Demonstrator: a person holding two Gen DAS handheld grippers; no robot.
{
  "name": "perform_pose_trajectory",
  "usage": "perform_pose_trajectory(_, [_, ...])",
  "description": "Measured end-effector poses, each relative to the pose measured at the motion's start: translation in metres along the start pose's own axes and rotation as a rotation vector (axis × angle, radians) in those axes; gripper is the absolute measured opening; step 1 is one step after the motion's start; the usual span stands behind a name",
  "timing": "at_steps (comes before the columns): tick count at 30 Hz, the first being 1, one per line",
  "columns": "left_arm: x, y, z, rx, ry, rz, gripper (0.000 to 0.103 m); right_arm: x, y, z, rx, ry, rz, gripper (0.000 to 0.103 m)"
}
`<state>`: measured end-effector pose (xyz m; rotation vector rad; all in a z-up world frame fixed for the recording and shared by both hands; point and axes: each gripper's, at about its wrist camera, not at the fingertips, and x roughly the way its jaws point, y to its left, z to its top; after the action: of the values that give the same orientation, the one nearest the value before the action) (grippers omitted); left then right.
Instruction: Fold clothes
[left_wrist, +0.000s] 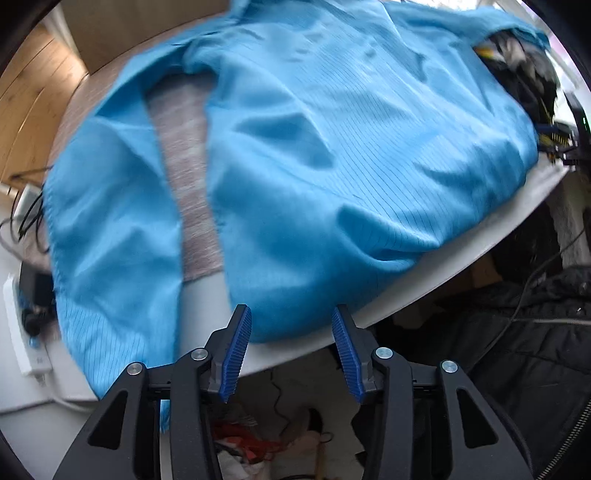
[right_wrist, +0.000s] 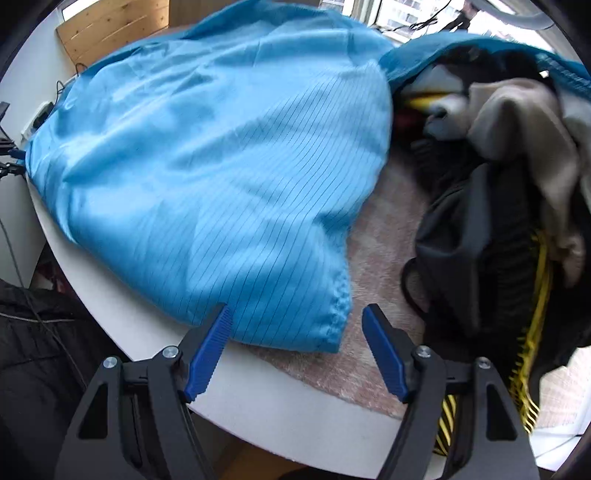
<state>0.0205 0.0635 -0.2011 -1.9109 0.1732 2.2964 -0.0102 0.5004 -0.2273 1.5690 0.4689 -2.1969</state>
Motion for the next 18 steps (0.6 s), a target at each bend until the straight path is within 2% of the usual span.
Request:
perform_pose_trajectory(3, [0.008,-0.007,0.009,0.028,0.010,-0.007,0.043,0.001,0.004,0.001,-0.006,-0.012,0.052,0.072])
perform_pose_trajectory(4, [0.008,-0.008,0.012,0.031,0.004,-0.005,0.039,0.001,0.006,0.001,-0.009,-0.021,0.062,0.067])
perform_pose_trajectory(5, [0.007,-0.008,0.015,0.028,-0.007,-0.008,0.032,-0.001,0.007,0.002,-0.006,-0.030,0.086,0.044])
perform_pose_trajectory(6, [0.006,-0.008,0.018,0.025,-0.019,-0.010,0.010,-0.002,0.006,0.002,0.003,-0.037,0.110,0.027])
perform_pose_trajectory(7, [0.005,-0.008,0.020,0.022,-0.030,-0.012,0.006,-0.004,0.005,0.004,0.021,-0.043,0.127,0.005])
perform_pose_trajectory(12, [-0.030,0.005,0.038,-0.012,-0.081,-0.006,0.002,-0.044,-0.014,0.013,0.131,-0.171,0.259,0.005])
perform_pose_trajectory(15, [-0.073,0.017,0.055,-0.033,-0.151,0.012,0.002,-0.090,-0.021,0.025,0.168,-0.309,0.317,0.004])
perform_pose_trajectory(18, [-0.110,0.047,0.085,-0.062,-0.219,0.019,0.002,-0.124,-0.029,0.048,0.188,-0.404,0.355,0.004])
